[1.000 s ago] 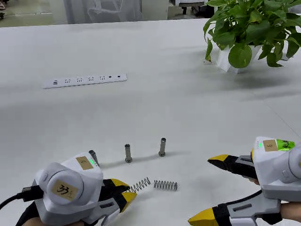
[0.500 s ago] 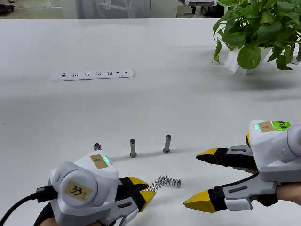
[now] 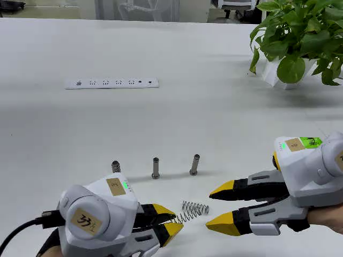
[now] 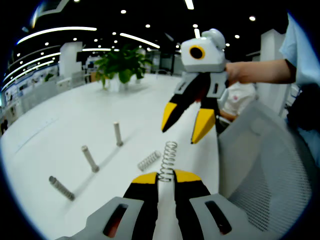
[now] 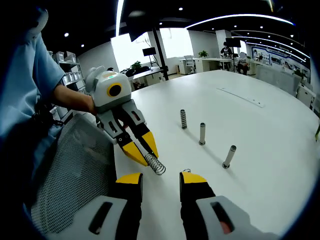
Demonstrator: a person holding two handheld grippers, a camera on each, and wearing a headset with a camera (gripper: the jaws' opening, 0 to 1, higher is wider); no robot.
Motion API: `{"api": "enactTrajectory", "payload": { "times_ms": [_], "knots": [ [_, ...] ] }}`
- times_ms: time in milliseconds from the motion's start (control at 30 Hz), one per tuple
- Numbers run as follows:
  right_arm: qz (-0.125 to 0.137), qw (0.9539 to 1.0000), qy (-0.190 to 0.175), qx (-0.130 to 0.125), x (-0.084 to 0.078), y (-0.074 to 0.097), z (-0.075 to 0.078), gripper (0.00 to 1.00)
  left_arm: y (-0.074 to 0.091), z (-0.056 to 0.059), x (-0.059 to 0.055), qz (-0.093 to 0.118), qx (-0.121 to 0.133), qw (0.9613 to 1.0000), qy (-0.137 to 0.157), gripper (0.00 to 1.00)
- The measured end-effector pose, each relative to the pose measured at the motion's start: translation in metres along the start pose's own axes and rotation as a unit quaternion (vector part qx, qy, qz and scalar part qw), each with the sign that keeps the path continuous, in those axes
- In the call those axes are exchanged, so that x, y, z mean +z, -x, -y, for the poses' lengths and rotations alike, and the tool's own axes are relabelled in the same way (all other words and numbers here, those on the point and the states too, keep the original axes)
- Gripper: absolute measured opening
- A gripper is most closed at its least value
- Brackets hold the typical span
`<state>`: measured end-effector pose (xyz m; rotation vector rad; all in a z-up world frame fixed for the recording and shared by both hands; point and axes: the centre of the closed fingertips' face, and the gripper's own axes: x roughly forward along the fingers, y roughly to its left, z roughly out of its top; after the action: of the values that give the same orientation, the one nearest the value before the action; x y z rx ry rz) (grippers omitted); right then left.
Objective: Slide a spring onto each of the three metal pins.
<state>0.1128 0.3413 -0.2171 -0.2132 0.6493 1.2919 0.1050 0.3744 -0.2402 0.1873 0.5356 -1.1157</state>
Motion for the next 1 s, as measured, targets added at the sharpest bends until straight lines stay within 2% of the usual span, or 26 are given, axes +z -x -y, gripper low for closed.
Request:
{"api": "enactTrajectory", "payload": {
  "times_ms": [200, 300, 400, 733, 1000],
  "knots": [
    [-0.005, 0.9995, 0.018, 0.024, 0.001, -0.003, -0.008, 0.25, 0.004, 0.007, 0.004, 0.005, -0.019, 0.9997, -0.011, 0.11],
    [-0.003, 0.9991, 0.02, 0.037, 0.002, -0.004, -0.012, 0.2, 0.005, 0.009, 0.004, 0.004, -0.022, 0.9994, -0.025, 0.11],
    [0.001, 0.9987, 0.02, 0.046, 0.005, -0.004, -0.015, 0.17, 0.007, 0.01, 0.005, 0.007, -0.023, 0.9994, -0.024, 0.11],
    [-0.006, 0.998, 0.017, 0.061, 0.004, -0.008, -0.02, 0.14, 0.01, 0.011, 0.004, 0.01, -0.024, 0.9994, -0.023, 0.11],
    [-0.01, 0.9979, 0.017, 0.061, 0.004, -0.01, -0.021, 0.11, 0.01, 0.011, 0.003, 0.009, -0.02, 0.9995, -0.021, 0.11]
  ]
}}
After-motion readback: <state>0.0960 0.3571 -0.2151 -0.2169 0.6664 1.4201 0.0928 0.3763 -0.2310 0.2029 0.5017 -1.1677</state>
